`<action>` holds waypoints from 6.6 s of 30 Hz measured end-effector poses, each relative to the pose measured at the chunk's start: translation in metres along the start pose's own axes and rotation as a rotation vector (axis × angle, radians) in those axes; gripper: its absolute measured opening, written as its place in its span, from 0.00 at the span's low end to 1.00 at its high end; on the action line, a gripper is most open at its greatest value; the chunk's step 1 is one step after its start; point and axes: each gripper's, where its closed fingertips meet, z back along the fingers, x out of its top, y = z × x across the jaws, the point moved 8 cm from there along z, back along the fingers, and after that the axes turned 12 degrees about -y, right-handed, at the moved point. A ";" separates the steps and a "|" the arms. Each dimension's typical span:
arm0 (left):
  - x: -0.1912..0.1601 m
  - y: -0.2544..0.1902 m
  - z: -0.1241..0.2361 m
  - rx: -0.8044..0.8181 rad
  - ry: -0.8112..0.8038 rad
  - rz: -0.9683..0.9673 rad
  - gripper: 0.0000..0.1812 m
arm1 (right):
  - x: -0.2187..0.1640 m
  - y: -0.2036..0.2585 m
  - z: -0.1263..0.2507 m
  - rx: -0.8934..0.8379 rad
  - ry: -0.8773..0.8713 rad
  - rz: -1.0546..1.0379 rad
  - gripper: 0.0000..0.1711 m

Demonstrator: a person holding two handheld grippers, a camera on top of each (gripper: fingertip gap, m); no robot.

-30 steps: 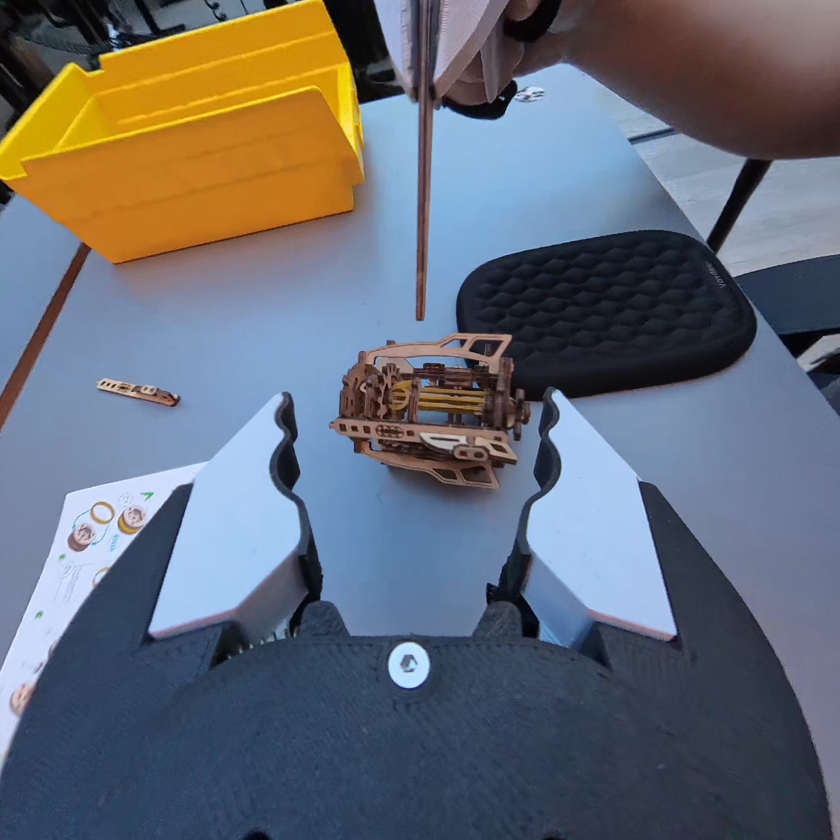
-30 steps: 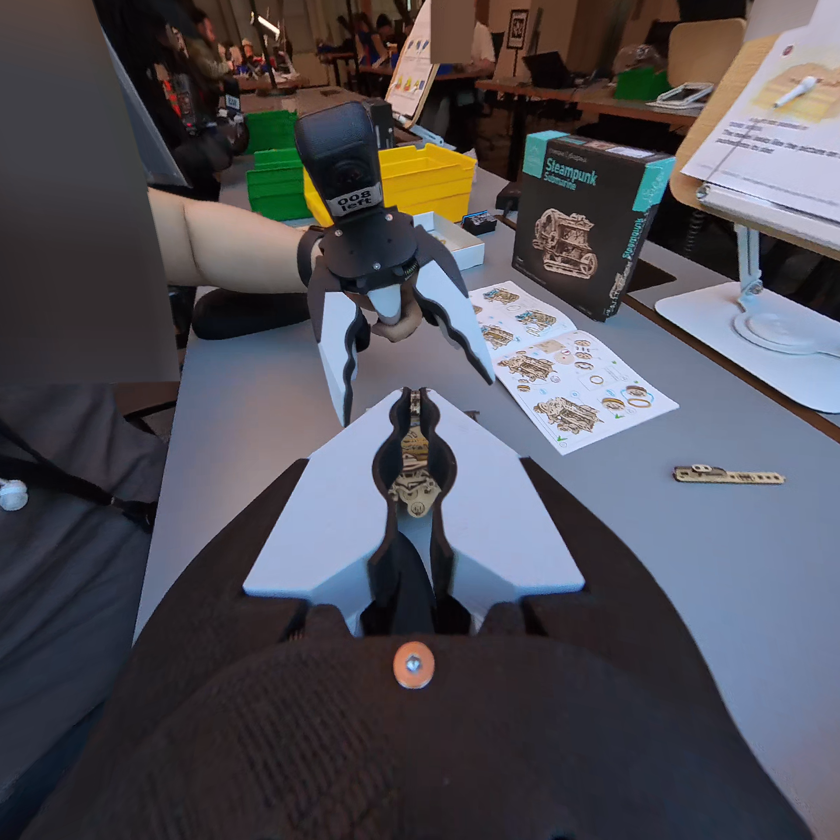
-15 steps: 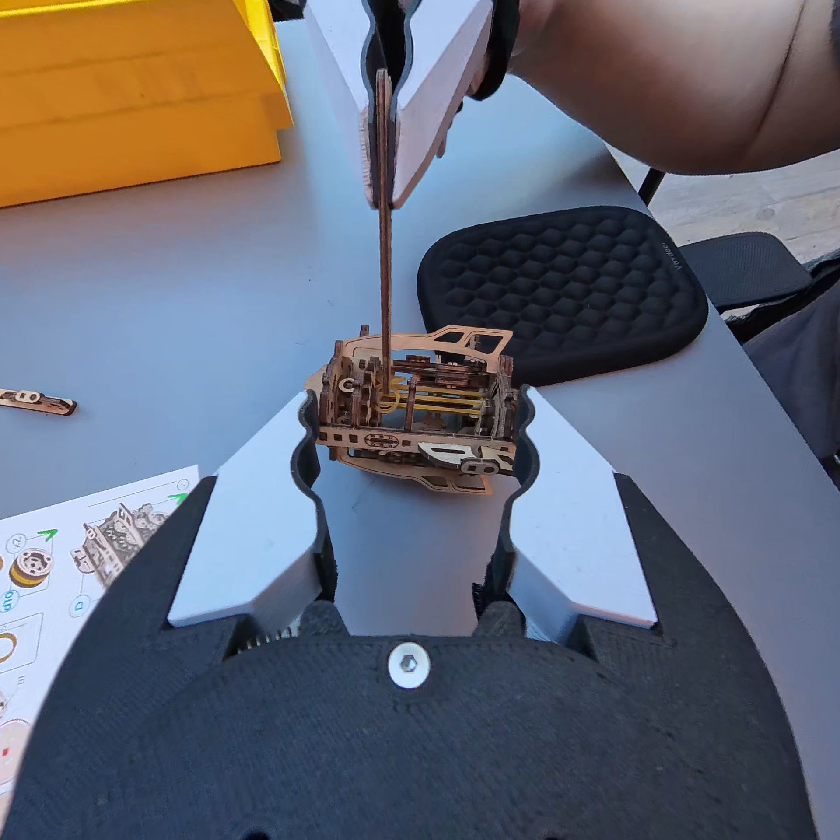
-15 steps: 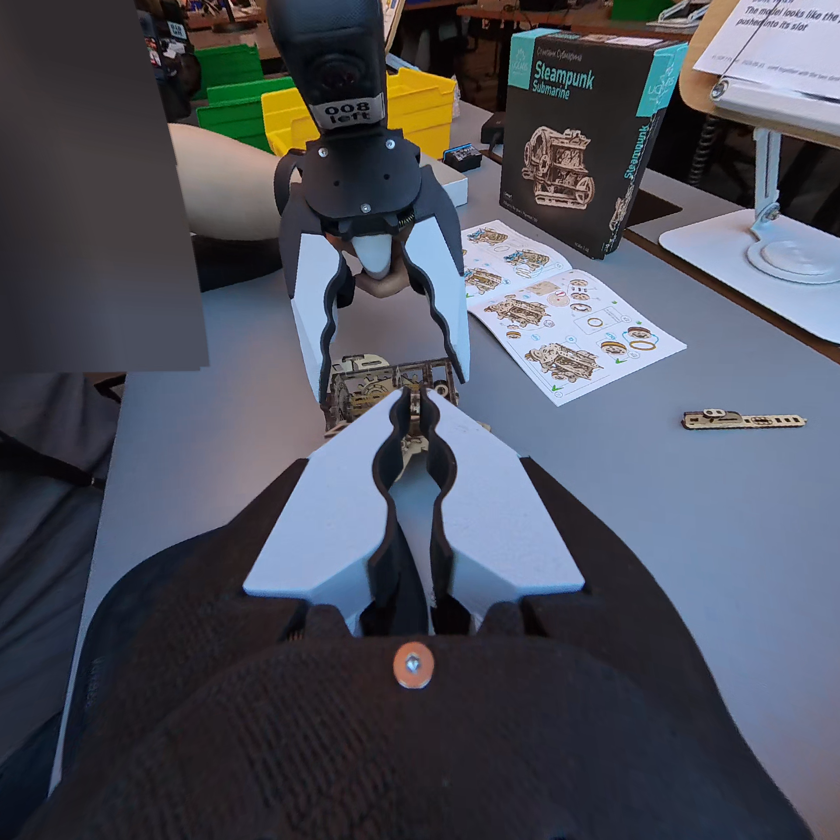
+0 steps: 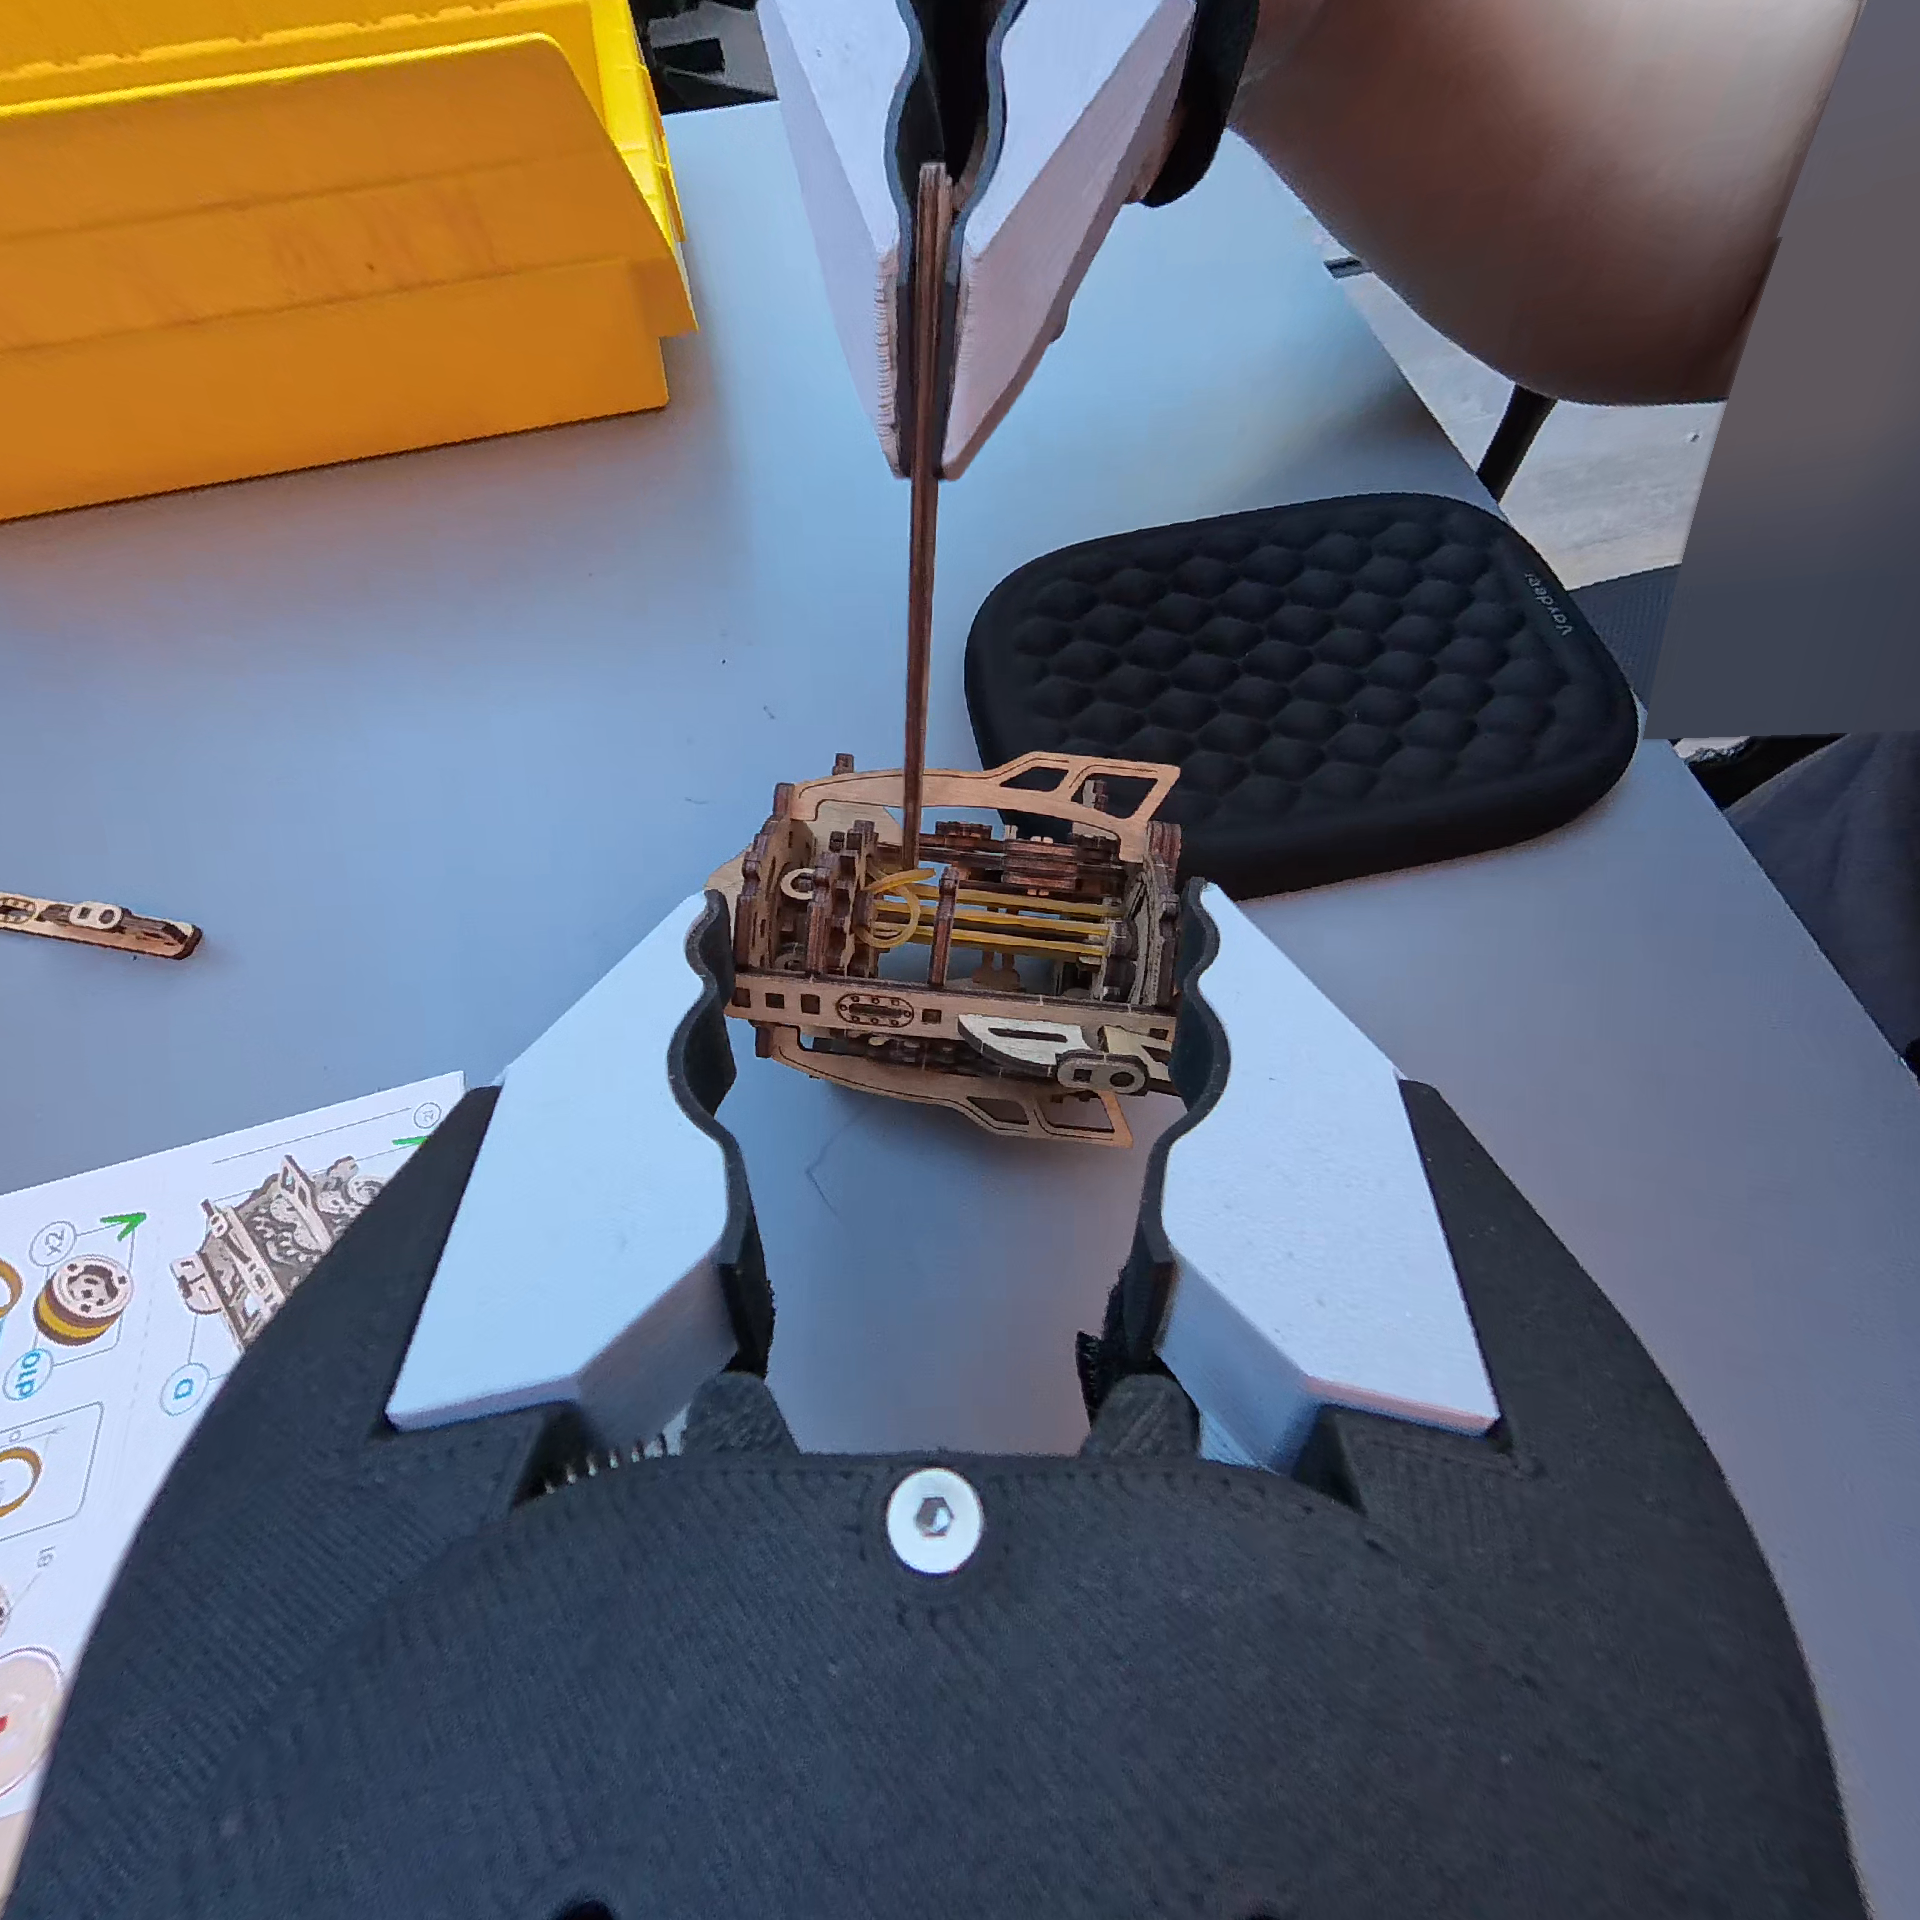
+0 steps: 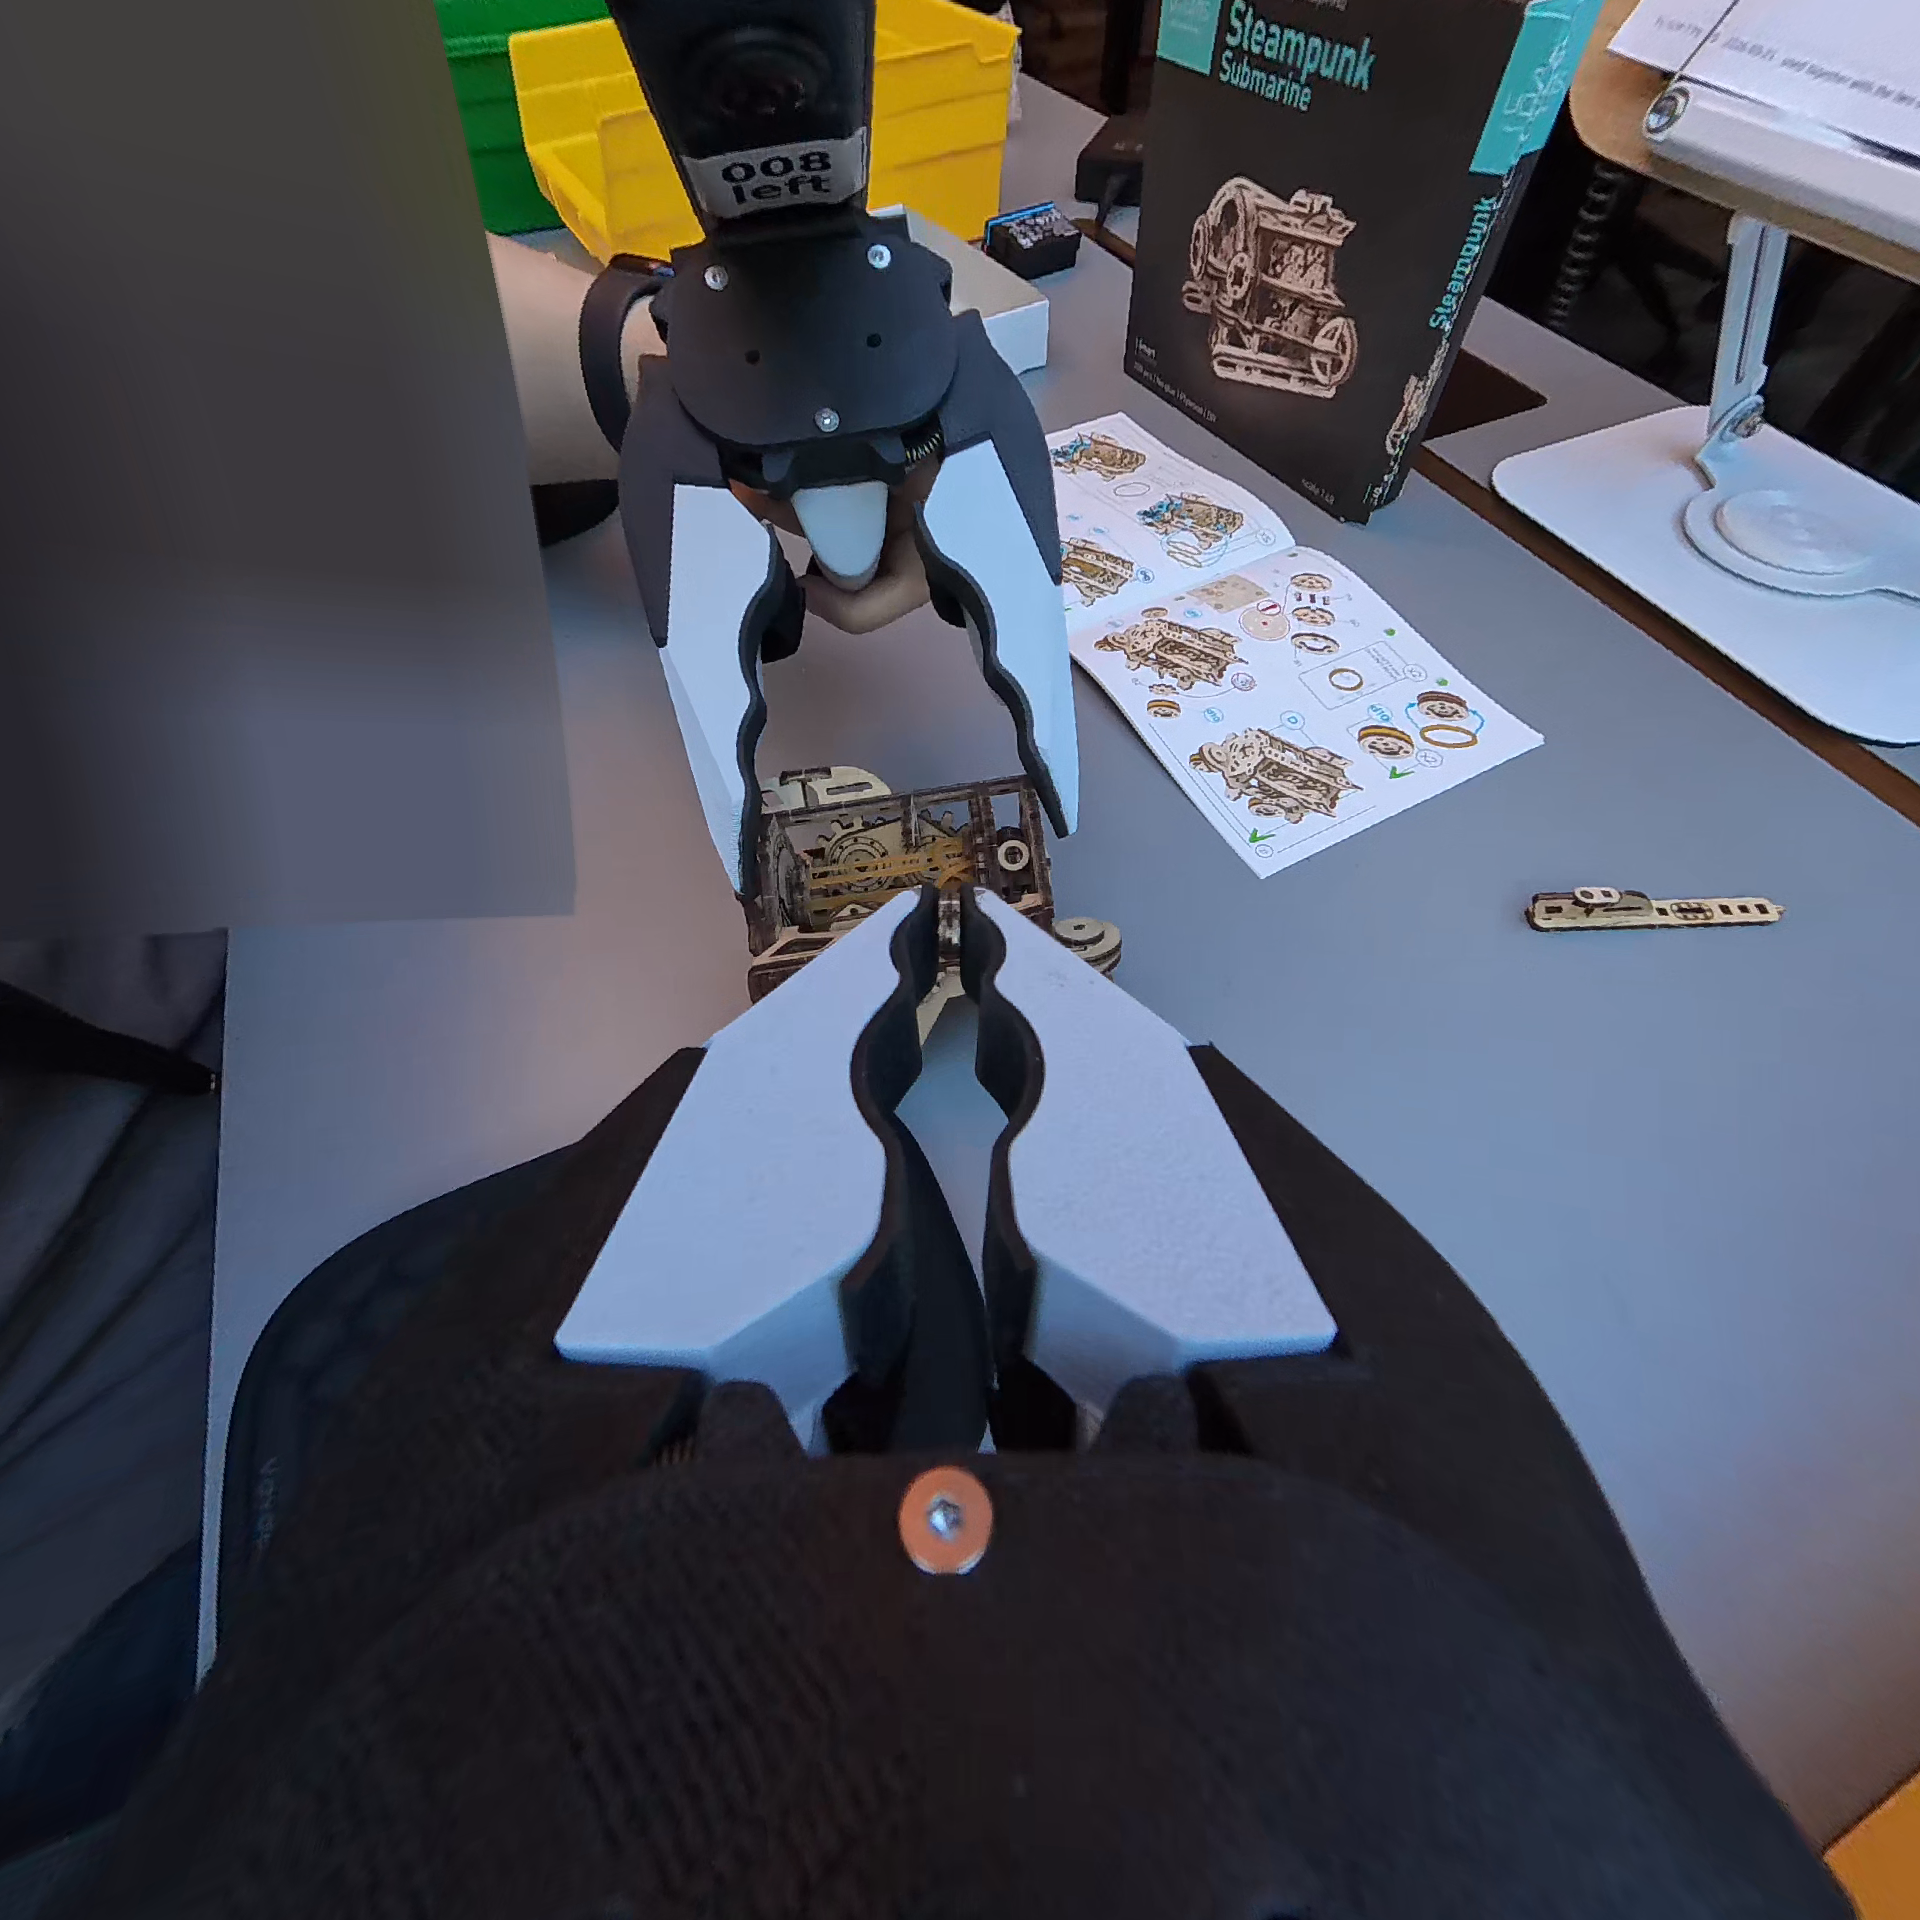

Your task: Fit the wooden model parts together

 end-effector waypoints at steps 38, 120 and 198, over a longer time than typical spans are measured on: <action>0.000 -0.002 -0.003 0.015 -0.025 -0.014 0.47 | 0.010 0.009 -0.023 0.171 0.087 -0.052 0.01; 0.031 -0.041 -0.004 -0.138 0.239 -0.428 0.15 | -0.004 0.003 -0.005 0.300 -0.104 -0.104 0.00; 0.028 -0.045 -0.011 -0.317 0.474 -0.335 0.04 | 0.005 0.032 0.004 0.395 -0.207 0.182 0.00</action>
